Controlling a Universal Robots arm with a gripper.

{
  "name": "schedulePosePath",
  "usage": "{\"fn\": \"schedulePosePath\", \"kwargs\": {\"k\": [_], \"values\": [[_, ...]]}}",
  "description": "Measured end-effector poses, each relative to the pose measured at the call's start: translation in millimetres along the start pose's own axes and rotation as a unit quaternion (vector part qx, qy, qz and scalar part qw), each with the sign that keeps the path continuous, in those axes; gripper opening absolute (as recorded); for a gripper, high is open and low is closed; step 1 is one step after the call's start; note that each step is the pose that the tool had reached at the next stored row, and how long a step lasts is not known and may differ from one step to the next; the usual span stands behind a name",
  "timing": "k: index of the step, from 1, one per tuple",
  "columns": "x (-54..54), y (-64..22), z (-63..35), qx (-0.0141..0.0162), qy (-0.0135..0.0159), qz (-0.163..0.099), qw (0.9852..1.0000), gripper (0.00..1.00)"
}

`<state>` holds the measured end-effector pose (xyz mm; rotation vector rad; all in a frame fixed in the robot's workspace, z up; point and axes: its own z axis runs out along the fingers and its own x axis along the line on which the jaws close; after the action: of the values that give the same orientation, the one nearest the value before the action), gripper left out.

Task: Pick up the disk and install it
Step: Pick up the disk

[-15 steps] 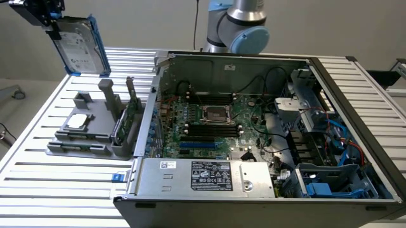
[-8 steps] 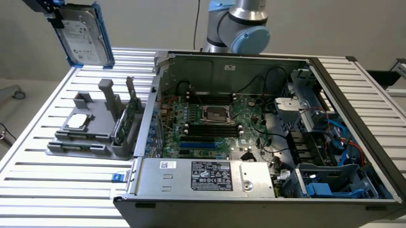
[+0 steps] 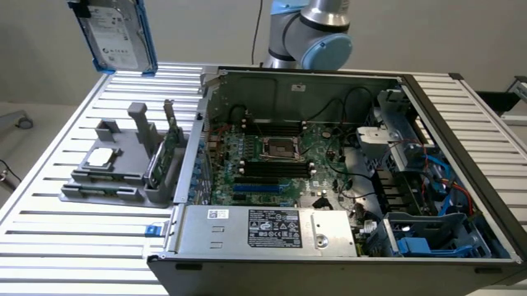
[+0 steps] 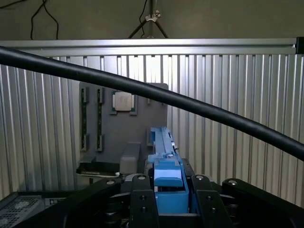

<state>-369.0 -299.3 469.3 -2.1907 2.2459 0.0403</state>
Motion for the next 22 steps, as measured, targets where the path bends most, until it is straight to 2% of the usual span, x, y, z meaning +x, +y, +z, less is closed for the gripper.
{"fn": "schedulePosePath", "kwargs": {"k": [8,13,22], "values": [[1.6,-36.3,-10.2,-0.0012,-0.0058,0.000,1.0000,0.33],[4.8,-59.3,-12.5,-0.0011,-0.0074,0.000,1.0000,0.33],[8.2,-100.3,-14.8,-0.0012,-0.0083,0.000,1.0000,0.33]]}}
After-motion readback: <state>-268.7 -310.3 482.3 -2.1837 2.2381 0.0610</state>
